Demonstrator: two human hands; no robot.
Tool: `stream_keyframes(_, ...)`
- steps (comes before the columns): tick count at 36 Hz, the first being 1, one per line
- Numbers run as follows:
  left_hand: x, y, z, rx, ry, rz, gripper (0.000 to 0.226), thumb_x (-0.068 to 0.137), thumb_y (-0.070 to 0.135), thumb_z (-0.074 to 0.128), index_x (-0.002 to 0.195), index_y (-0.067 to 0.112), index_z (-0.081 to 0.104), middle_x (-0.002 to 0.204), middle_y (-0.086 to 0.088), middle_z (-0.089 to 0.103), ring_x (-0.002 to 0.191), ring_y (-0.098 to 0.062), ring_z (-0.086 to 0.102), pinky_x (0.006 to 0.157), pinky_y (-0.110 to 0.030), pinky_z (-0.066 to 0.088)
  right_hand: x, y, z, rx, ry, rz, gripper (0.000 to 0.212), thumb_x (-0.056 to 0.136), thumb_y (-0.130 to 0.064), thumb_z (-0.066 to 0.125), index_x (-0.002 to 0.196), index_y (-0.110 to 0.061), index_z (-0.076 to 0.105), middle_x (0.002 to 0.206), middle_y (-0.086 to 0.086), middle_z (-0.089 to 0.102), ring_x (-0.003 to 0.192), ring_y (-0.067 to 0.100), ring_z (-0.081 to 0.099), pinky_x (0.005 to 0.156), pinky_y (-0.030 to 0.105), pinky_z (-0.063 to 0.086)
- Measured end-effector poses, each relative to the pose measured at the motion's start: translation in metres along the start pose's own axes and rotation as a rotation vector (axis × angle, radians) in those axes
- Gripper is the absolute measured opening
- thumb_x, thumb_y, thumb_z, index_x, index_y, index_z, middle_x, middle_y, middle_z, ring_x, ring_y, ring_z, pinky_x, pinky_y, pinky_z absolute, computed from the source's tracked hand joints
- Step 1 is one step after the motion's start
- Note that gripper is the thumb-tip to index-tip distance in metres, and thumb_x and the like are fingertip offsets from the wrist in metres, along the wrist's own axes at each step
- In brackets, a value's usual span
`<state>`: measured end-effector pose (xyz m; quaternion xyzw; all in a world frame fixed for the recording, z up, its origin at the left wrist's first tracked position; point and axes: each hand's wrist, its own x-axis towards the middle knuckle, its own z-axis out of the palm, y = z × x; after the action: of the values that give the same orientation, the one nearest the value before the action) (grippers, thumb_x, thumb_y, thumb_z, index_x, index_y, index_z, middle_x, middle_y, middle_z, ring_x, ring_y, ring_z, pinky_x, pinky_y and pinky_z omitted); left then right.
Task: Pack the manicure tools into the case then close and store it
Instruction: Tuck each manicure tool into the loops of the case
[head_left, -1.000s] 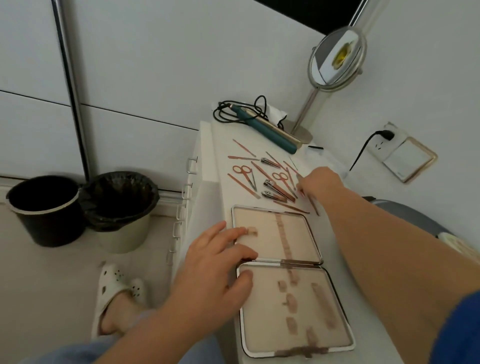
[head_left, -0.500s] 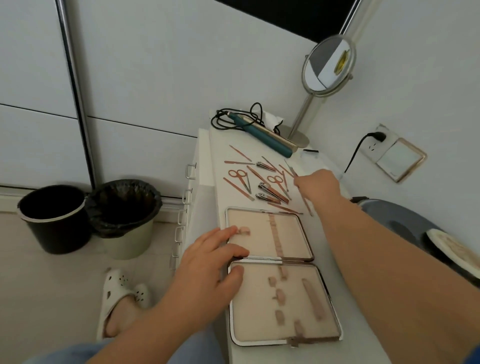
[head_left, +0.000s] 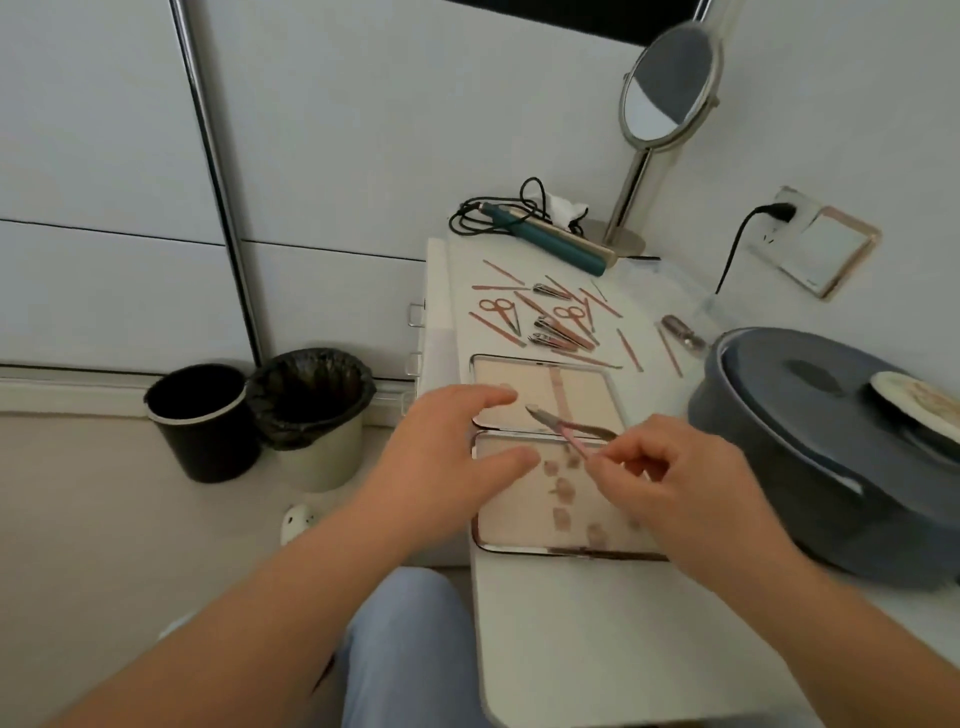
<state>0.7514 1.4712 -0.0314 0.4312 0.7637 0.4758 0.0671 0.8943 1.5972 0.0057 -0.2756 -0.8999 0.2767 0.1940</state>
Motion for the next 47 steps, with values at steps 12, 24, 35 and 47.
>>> stream_keyframes(12,-0.019,0.027,0.012,0.002,-0.075,0.046,0.021,0.070,0.041,0.070,0.063,0.058,0.059,0.074,0.044,0.056,0.073,0.017,0.053,0.064,-0.004,0.040,-0.021,0.028,-0.001,-0.047,-0.049,-0.248,0.004,0.067,-0.046,0.057,0.067,-0.044,0.061,0.085,-0.021,0.051,0.088,-0.006,0.046,0.067,0.003,0.035)
stream_keyframes(24,-0.016,0.024,0.052,-0.035,-0.116,-0.001,0.014,0.064,0.043,0.069,0.070,0.053,0.062,0.083,0.027,0.064,0.088,0.014,0.053,0.074,0.000,0.037,-0.022,0.073,-0.017,0.135,-0.167,-0.271,0.039,0.067,-0.054,0.062,0.104,-0.041,0.060,0.104,-0.026,0.060,0.097,-0.002,0.057,0.078,0.007,0.045)
stream_keyframes(35,-0.019,0.026,0.042,0.300,-0.246,0.119,0.070,0.059,0.074,0.050,0.121,0.043,0.044,0.118,0.029,0.038,0.120,0.006,0.025,0.102,-0.023,0.022,-0.042,0.075,-0.020,0.055,-0.069,-0.181,0.030,0.061,-0.039,0.065,0.088,-0.048,0.054,0.106,-0.034,0.057,0.092,-0.002,0.055,0.073,0.011,0.048)
stream_keyframes(47,-0.019,0.005,0.010,0.440,-0.430,0.077,0.110,0.038,0.091,0.036,0.134,0.051,0.002,0.120,0.044,-0.012,0.105,0.033,-0.025,0.094,0.001,-0.017,-0.067,0.089,-0.028,0.047,0.074,-0.060,0.044,0.061,-0.028,0.081,0.091,-0.046,0.054,0.111,-0.036,0.053,0.085,0.000,0.057,0.070,-0.001,0.039)
